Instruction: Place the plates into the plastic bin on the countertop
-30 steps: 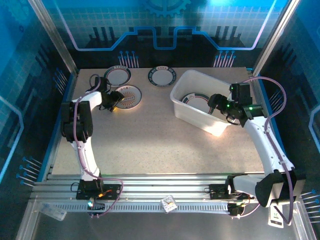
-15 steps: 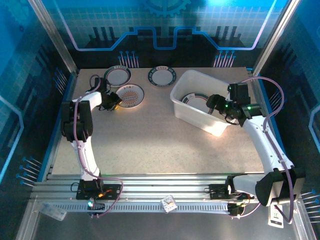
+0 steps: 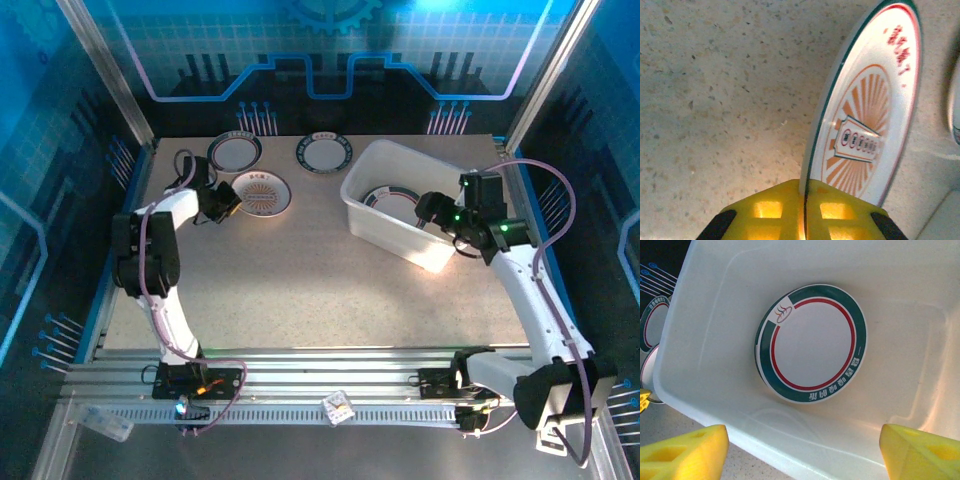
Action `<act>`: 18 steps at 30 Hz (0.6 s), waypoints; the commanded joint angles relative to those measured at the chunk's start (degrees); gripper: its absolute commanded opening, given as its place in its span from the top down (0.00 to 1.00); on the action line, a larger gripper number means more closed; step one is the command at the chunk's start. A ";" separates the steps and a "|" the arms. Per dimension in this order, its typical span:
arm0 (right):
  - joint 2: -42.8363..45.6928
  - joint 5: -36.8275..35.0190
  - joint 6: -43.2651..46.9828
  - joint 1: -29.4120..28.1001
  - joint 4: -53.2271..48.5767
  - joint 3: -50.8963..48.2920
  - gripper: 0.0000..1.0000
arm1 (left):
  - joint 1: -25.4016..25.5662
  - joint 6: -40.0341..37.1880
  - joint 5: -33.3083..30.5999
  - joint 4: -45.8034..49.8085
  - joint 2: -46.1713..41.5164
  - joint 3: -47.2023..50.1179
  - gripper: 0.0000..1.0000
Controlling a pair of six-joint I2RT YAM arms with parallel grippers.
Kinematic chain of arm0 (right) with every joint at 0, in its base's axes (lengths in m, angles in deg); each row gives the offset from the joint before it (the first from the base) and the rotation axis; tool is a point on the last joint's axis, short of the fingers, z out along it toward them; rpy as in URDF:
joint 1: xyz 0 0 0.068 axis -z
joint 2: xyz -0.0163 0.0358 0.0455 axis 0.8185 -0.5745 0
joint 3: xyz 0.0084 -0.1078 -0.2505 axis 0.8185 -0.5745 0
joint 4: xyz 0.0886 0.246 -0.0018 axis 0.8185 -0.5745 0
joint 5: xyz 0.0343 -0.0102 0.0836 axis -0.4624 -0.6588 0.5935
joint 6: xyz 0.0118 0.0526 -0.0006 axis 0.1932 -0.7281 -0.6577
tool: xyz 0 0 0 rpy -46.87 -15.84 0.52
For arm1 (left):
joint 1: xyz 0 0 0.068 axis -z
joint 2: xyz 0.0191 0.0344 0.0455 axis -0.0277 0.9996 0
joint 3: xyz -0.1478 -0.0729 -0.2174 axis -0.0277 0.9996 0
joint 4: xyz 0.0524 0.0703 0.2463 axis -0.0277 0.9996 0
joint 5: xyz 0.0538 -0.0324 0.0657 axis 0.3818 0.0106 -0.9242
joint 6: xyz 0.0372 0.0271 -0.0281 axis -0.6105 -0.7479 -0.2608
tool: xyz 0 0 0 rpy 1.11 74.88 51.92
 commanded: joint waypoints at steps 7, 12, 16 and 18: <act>4.77 1.02 -0.79 -0.77 2.08 -3.12 0.20 | 0.35 0.02 2.59 0.22 -12.12 8.10 0.95; 6.36 2.69 -1.06 -0.77 3.01 -4.25 0.20 | 0.87 0.38 4.14 0.40 -19.13 11.90 0.97; 6.83 4.62 -1.15 -0.77 3.76 -4.71 0.20 | 1.65 0.38 5.87 1.03 -24.28 14.20 0.98; 6.69 5.53 -1.15 -0.88 4.09 -4.71 0.20 | 2.15 0.45 6.95 1.11 -26.33 14.87 0.99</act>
